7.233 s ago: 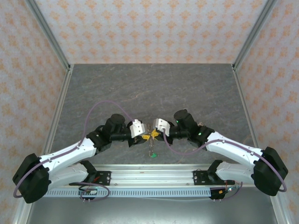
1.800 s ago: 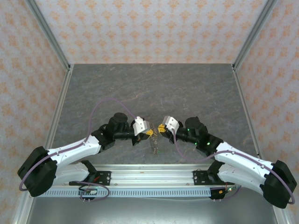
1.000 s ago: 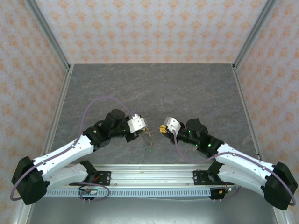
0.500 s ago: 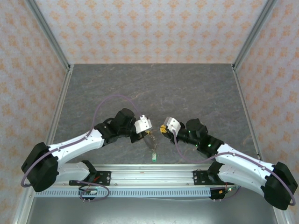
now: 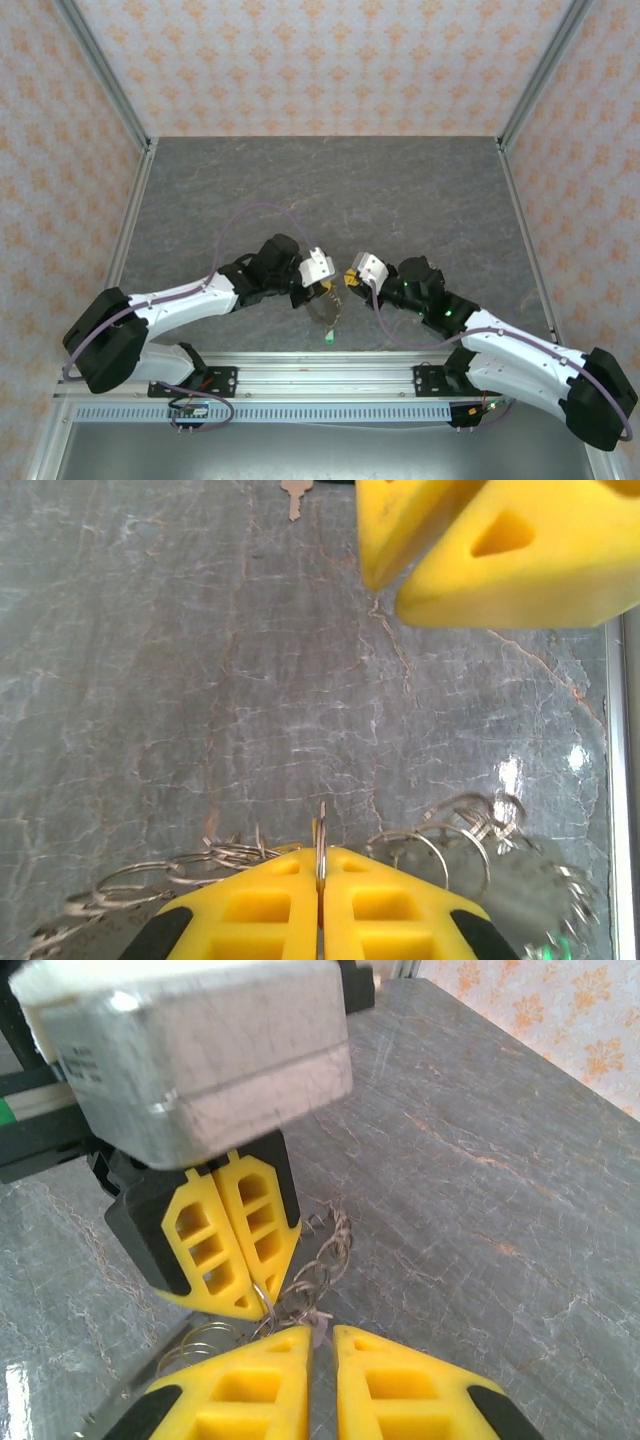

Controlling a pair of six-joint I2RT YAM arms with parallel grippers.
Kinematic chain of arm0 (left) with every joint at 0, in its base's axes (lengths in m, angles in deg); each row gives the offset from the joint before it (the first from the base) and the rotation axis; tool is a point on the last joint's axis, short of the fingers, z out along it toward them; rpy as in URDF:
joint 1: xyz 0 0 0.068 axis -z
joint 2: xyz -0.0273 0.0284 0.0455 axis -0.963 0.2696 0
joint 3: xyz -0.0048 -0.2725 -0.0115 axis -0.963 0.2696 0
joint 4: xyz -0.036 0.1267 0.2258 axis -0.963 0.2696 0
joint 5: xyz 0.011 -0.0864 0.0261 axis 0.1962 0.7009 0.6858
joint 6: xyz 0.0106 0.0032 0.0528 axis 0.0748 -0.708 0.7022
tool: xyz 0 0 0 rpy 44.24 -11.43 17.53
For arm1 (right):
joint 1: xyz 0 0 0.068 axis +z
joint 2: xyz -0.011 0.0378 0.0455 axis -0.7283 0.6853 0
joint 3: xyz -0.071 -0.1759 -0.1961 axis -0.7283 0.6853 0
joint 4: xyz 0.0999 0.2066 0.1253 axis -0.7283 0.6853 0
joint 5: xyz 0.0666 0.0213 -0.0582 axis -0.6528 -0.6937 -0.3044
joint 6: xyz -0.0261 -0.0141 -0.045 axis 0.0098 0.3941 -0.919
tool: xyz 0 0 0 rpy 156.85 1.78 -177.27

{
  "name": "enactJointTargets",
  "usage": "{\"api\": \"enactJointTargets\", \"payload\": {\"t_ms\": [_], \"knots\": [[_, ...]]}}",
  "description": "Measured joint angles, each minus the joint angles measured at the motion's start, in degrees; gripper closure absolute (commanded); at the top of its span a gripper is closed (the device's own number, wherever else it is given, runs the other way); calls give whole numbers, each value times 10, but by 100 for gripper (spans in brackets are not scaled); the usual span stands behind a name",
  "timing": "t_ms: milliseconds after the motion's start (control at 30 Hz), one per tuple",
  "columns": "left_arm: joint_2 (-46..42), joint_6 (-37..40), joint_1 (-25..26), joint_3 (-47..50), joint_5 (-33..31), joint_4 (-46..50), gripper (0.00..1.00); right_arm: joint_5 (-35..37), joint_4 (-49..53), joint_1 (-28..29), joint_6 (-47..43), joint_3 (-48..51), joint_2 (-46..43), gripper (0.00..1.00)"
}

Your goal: Put the keys on the keyring

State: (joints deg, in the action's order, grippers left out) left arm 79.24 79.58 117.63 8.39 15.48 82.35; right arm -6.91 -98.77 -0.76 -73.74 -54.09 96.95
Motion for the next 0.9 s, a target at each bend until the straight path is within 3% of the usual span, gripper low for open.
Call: {"api": "enactJointTargets", "payload": {"t_ms": [400, 900], "knots": [[103, -49, 33, -1, -2, -75, 92, 20, 19, 0, 0, 6, -9, 87], [89, -76, 37, 5, -43, -137, 86, 47, 9, 0, 16, 15, -37, 84]]}}
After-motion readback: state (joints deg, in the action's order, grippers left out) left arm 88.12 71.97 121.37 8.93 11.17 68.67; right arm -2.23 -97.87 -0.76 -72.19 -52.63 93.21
